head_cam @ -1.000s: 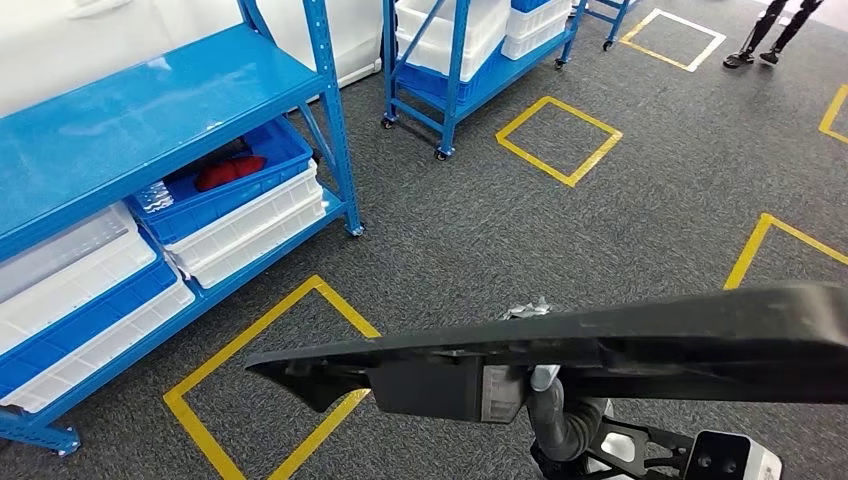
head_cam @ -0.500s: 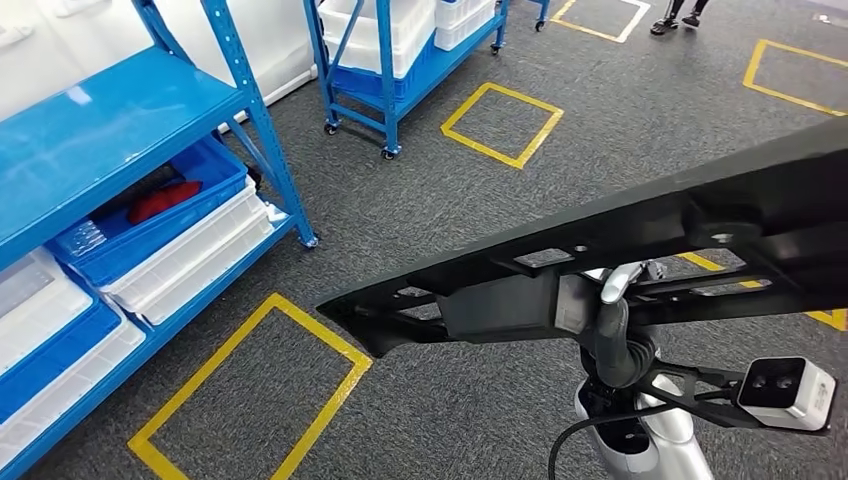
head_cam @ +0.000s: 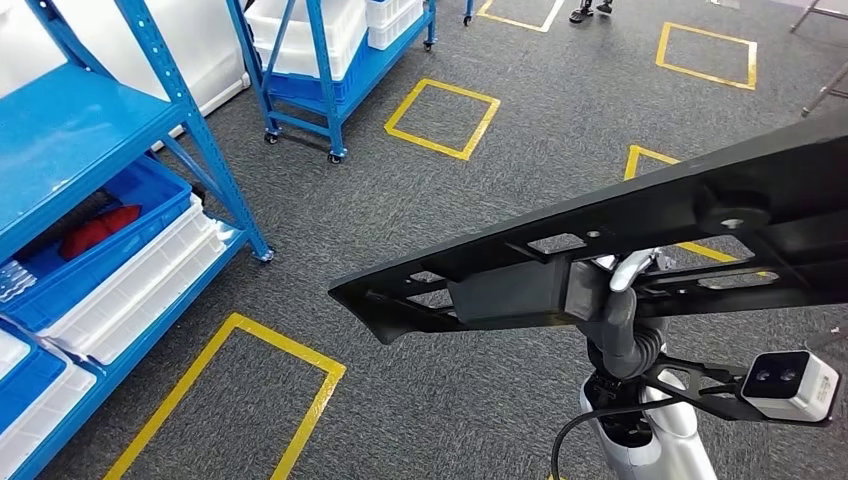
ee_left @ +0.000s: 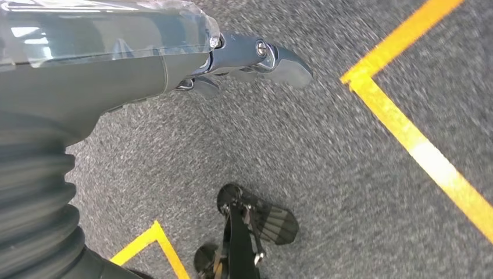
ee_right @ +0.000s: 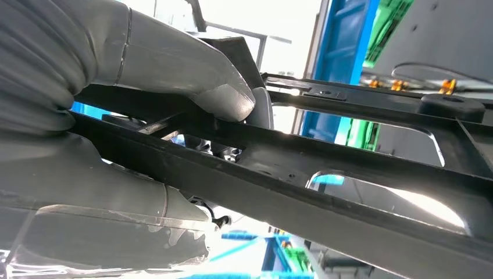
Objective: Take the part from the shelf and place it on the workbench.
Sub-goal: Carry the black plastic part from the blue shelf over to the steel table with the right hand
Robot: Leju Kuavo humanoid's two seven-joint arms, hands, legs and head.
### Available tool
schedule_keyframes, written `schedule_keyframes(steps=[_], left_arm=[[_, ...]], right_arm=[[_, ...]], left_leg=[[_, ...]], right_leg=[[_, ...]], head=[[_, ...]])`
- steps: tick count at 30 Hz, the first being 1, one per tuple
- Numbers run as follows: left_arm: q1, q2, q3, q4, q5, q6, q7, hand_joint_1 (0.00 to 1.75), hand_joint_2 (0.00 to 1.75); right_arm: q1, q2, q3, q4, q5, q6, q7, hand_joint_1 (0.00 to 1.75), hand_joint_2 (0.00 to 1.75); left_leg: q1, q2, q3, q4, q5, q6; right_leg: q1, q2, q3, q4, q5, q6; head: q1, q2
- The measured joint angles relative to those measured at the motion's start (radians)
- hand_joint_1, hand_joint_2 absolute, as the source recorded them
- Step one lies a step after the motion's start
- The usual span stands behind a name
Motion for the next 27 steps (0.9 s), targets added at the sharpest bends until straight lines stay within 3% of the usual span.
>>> schedule_keyframes(steps=[2,4,7,9,11,13,14,15,17,18,20,22,24,26,27], left_arm=[[-0.001,0.000,-0.001,0.000,0.000,-0.001,0.001,0.00,1.75],[-0.001,-0.001,-0.001,0.000,0.000,-0.003,0.002,0.00,1.75],[-0.003,-0.004,-0.001,0.000,0.000,-0.005,0.007,0.00,1.75],[-0.002,-0.006,-0.001,0.000,0.000,-0.003,0.011,0.00,1.75],[0.002,-0.006,-0.001,0.000,0.000,0.001,0.009,0.00,1.75],[0.006,-0.005,-0.001,0.000,0.000,0.005,0.002,0.00,1.75],[0.007,-0.005,-0.001,0.000,0.000,0.006,-0.002,0.00,1.75],[0.007,-0.004,-0.001,0.000,0.000,0.006,-0.004,0.00,1.75],[0.009,-0.001,-0.001,0.000,0.000,0.004,-0.005,0.00,1.75],[0.009,0.000,-0.001,0.000,0.000,0.002,-0.006,0.00,1.75],[0.008,0.002,-0.001,0.000,-0.001,0.000,-0.009,0.00,1.75],[0.005,0.002,-0.001,0.000,-0.001,-0.001,-0.012,0.00,1.75],[0.003,0.001,-0.001,0.000,0.000,-0.004,-0.015,0.00,1.75],[0.007,0.001,-0.001,0.000,0.000,-0.008,-0.017,0.00,1.75],[0.009,0.002,-0.001,0.000,0.000,-0.010,-0.017,0.00,1.75]], right_arm=[[0.000,0.000,-0.009,0.001,0.006,0.005,0.006,1.75,1.75],[0.003,0.000,-0.022,0.002,0.012,0.013,0.013,1.75,1.75],[0.022,0.000,-0.042,0.002,0.019,0.027,0.016,1.75,1.75],[0.030,0.003,-0.051,0.002,0.023,0.038,0.016,1.75,1.75],[0.031,0.011,-0.052,0.004,0.026,0.050,0.020,1.75,1.75],[0.032,0.029,-0.050,0.009,0.037,0.056,0.033,1.75,1.75],[0.033,0.039,-0.048,0.012,0.046,0.054,0.040,1.75,1.75],[0.034,0.049,-0.045,0.014,0.055,0.051,0.044,1.75,1.75],[0.036,0.066,-0.039,0.016,0.067,0.045,0.047,1.75,1.75],[0.036,0.073,-0.037,0.017,0.071,0.042,0.047,1.75,1.75],[0.040,0.083,-0.031,0.017,0.076,0.035,0.046,1.75,1.75],[0.049,0.089,-0.026,0.017,0.079,0.031,0.043,1.75,1.75],[0.055,0.092,-0.023,0.016,0.080,0.031,0.038,1.75,1.75],[0.057,0.095,-0.021,0.017,0.080,0.031,0.033,1.75,1.75],[0.057,0.097,-0.020,0.018,0.080,0.031,0.032,1.75,1.75]], left_leg=[[-0.003,0.019,0.007,0.000,-0.006,-0.006],[-0.007,0.035,0.012,0.001,-0.012,-0.016],[-0.008,0.054,0.021,-0.001,-0.021,-0.031],[-0.005,0.016,0.008,0.041,-0.053,-0.039],[-0.002,-0.033,-0.050,0.163,-0.116,-0.042],[-0.001,-0.046,-0.112,0.280,-0.154,-0.044],[-0.001,-0.047,-0.124,0.292,-0.143,-0.044],[-0.001,-0.049,-0.114,0.259,-0.111,-0.043],[0.001,-0.079,-0.061,0.121,-0.031,-0.040],[0.003,-0.098,-0.037,0.063,-0.007,-0.037],[0.002,-0.119,-0.017,0.016,0.002,-0.030],[0.001,-0.101,-0.014,0.009,0.006,-0.019],[0.002,-0.079,-0.009,-0.001,0.012,-0.006],[0.000,-0.055,-0.007,-0.006,0.013,0.002],[-0.002,-0.043,-0.007,-0.006,0.012,0.004]], right_leg=[[0.008,-0.039,0.079,-0.148,0.060,-0.011],[0.020,-0.066,0.120,-0.230,0.078,-0.026],[0.022,-0.039,0.122,-0.243,0.077,-0.043],[0.016,-0.017,0.128,-0.253,0.082,-0.055],[0.014,0.005,0.130,-0.256,0.083,-0.062],[0.016,0.032,0.131,-0.254,0.082,-0.065],[0.016,0.047,0.132,-0.253,0.082,-0.065],[0.016,0.062,0.134,-0.251,0.081,-0.065],[0.016,0.089,0.135,-0.245,0.077,-0.059],[0.016,0.101,0.134,-0.240,0.075,-0.055],[0.013,0.119,0.127,-0.235,0.074,-0.045],[0.010,0.135,0.123,-0.235,0.076,-0.032],[0.012,0.101,0.107,-0.203,0.055,-0.024],[0.012,0.038,0.053,-0.093,-0.004,-0.017],[0.009,0.020,0.018,-0.025,-0.033,-0.013]], head=[[0.000,0.000],[0.000,0.000],[0.000,0.000],[0.000,0.000],[0.000,0.000],[0.000,0.000],[0.000,0.000],[0.000,0.000],[0.000,0.000],[0.000,0.000],[0.000,0.000],[0.000,0.000],[0.000,0.000],[0.000,0.000],[0.000,0.000]])
